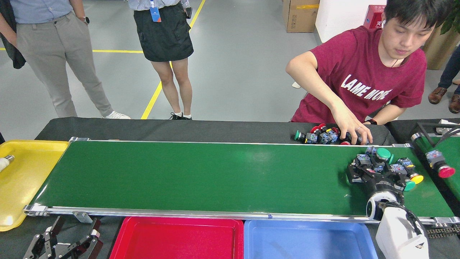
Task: Pick switch part from conveyor to tray
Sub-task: 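Reach the right gripper to the green-cap switch on the belt and grasp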
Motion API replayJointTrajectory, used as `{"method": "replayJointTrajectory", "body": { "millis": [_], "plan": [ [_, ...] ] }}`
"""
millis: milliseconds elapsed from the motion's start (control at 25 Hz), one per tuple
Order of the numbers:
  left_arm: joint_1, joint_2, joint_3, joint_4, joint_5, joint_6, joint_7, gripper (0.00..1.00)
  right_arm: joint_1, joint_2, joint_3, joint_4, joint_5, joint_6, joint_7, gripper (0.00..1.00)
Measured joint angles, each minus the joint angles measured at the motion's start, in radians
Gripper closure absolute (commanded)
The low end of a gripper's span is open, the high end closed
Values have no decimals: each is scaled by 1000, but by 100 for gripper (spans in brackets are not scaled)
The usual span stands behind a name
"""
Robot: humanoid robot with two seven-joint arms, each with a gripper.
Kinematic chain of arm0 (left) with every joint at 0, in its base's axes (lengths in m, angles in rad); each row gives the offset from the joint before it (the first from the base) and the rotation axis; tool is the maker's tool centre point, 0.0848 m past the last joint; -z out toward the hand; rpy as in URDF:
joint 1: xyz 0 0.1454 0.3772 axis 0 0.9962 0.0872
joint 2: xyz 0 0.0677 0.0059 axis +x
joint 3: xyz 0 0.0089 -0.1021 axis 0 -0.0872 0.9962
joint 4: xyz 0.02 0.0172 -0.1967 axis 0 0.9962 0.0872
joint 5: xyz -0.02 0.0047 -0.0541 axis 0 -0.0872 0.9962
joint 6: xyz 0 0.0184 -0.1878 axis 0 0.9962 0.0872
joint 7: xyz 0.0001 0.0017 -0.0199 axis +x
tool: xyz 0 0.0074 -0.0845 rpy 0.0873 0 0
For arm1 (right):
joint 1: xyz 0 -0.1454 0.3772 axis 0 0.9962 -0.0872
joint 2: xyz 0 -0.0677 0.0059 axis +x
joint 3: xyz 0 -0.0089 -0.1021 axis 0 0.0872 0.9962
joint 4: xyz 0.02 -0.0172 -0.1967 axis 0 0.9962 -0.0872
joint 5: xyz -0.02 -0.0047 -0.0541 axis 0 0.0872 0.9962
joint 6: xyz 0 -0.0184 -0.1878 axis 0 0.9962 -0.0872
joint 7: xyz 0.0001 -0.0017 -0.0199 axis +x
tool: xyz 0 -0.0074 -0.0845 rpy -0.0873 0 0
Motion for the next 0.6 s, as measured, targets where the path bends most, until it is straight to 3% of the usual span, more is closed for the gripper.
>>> {"method": "replayJointTrajectory", "body": {
  "millis": [120,280,521,601],
  "plan": [
    [0,1,0,0,0,0,0,0,1,-17,4,-5,-64,-83,0,81],
    [5,1,3,-2,0,0,0,0,14,-25,5,-80,-76,-131,-4,81],
    [12,1,12,-2,0,0,0,0,194,-20,8,-447,-78,-291,54,80],
    [13,1,13,-2,0,0,0,0,265,15,12,-566,-79,-363,73,80]
  ]
}}
